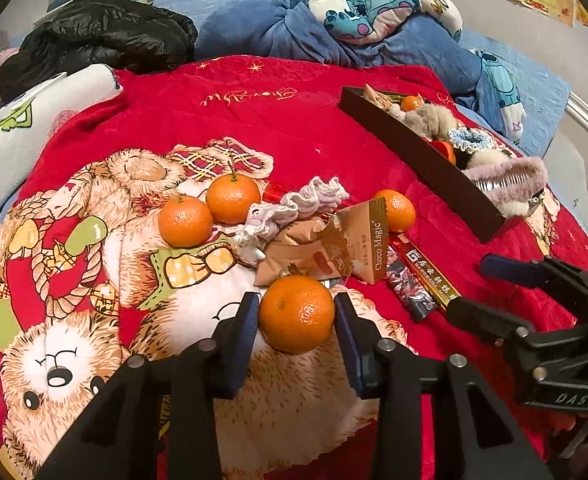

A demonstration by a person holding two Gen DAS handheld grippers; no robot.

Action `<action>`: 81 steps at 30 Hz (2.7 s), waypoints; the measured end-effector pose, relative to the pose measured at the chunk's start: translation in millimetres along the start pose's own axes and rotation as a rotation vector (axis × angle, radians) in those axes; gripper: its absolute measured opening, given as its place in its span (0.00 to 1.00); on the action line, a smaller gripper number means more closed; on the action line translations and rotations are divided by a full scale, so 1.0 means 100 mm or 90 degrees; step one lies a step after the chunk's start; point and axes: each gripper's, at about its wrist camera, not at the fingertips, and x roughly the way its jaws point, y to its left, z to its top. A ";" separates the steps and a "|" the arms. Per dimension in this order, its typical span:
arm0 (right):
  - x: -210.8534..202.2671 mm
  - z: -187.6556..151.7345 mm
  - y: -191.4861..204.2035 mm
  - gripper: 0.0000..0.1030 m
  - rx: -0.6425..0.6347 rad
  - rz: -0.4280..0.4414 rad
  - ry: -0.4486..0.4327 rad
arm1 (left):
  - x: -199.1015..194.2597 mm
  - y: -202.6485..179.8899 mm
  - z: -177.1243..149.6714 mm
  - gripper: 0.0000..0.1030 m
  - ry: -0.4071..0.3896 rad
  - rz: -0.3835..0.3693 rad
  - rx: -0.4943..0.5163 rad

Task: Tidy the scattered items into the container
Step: 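Grasp a mandarin with the left gripper while the right grasps the gold-wrapped bar, then lift and carry the mandarin and gold bar toward the black box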

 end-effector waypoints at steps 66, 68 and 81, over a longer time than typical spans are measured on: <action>-0.38 0.21 -0.04 0.19 0.072 0.013 -0.091 | -0.41 0.39 0.10 0.38 -0.073 -0.015 -0.078; -0.38 0.24 0.03 0.19 0.075 0.025 -0.095 | -0.42 0.40 0.10 0.38 -0.074 -0.012 -0.082; -0.33 0.37 0.45 0.19 0.040 0.053 -0.116 | -0.67 0.46 0.10 0.38 -0.102 0.010 -0.110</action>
